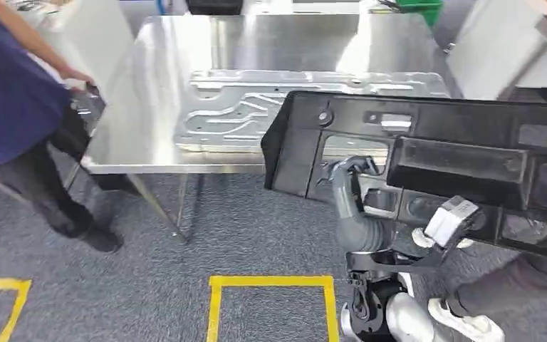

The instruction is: Take the parts from the cabinet and place them on the table.

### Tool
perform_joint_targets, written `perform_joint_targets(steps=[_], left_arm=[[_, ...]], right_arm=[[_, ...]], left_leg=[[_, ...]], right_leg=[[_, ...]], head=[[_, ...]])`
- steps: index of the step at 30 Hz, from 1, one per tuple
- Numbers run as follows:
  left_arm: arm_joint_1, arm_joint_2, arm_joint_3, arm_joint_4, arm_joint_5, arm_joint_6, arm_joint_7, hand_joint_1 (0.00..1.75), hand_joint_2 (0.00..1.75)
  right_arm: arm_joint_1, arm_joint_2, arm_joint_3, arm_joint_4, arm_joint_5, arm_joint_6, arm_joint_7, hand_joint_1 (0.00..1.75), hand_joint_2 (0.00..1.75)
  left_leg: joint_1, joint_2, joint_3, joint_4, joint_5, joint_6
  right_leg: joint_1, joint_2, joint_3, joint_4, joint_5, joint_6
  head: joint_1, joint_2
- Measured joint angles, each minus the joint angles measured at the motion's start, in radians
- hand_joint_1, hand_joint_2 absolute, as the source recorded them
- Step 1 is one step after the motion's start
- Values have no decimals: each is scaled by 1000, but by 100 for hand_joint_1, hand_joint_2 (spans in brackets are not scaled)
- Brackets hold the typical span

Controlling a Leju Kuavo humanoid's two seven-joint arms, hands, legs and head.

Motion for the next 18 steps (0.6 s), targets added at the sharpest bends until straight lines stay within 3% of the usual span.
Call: perform_joint_targets(steps=[1, 2, 3, 4, 5, 7, 8, 9, 10, 11, 12, 15, 18], left_arm=[[0, 2, 0, 0, -2, -3, -4, 0, 175], [0, 4, 0, 0, -3, -5, -8, 0, 175], [1, 4, 1, 0, -4, -7, -12, 0, 175], [3, 3, 2, 0, -4, -9, -15, 0, 175], [3, 3, 4, 0, -6, -12, -19, 0, 175], [1, 4, 6, 0, -7, -18, -24, 0, 175], [0, 3, 6, 0, -11, -24, -26, 0, 175], [-2, 2, 6, 0, -13, -29, -28, 0, 175], [-4, -4, 6, -1, -18, -31, -29, 0, 175], [-5, -8, 6, -1, -29, -26, -29, 0, 175], [-4, -11, 6, -1, -48, -11, -21, 0, 175], [-4, -15, 5, -1, -99, 27, -1, 0, 175], [-6, -16, -8, -1, -144, 48, 40, 0, 175]], right_arm=[[13, -2, -10, -9, 2, -6, -5, 175, 175], [26, -5, -19, -14, 2, -11, -6, 175, 175], [38, -10, -32, -20, 4, -16, -10, 175, 175], [46, -14, -42, -25, 5, -19, -13, 175, 175], [52, -17, -51, -31, 5, -19, -16, 175, 175], [66, -19, -67, -44, 5, -19, -26, 175, 175], [74, -21, -75, -52, 5, -19, -32, 175, 175], [80, -24, -83, -57, 6, -19, -38, 175, 175], [87, -29, -90, -61, 7, -18, -40, 175, 175], [95, -34, -97, -64, 6, -17, -40, 175, 175], [101, -36, -101, -67, 6, -15, -40, 175, 175], [118, -42, -118, -76, 5, -11, -39, 175, 175], [120, -42, -123, -79, 9, -2, -21, 175, 175]], left_leg=[[-1, -12, -44, 90, -43, -1], [-1, -11, -87, 176, -74, -1], [-1, -10, -116, 226, -81, 0], [-2, -10, -121, 224, -64, 3], [-2, -9, -106, 182, -27, 7], [-2, -13, -27, 9, 78, 16], [-1, -30, 1, -45, 81, 19], [-5, -32, 11, -64, 74, 22], [-1, -32, 10, -70, 72, 18], [-2, -33, 10, -69, 70, 14], [-5, -34, 11, -69, 69, 17], [-7, -37, 11, -69, 65, 26], [-8, -33, 14, -69, 62, 31]], right_leg=[[2, 11, 0, 0, -2, -4], [5, 21, 1, 0, -4, -7], [7, 33, 2, 0, -5, -8], [8, 43, 4, 1, -7, -9], [8, 49, 7, 1, -10, -9], [7, 64, 21, 2, -20, -1], [5, 66, 24, 2, -25, 5], [9, 70, 20, 8, -30, 13], [11, 70, 17, 13, -37, 10], [10, 69, 18, 11, -35, -12], [10, 68, 21, 9, -35, -16], [9, 66, 29, -4, -33, -18], [9, 66, 36, -13, -31, -12]], head=[[-11, 0], [-15, 0], [-16, 0], [-16, 0], [-17, 0], [-20, 0], [-22, 0], [-26, 0], [-27, 0], [-21, 0], [-17, 0], [-12, 0], [-5, 0]])
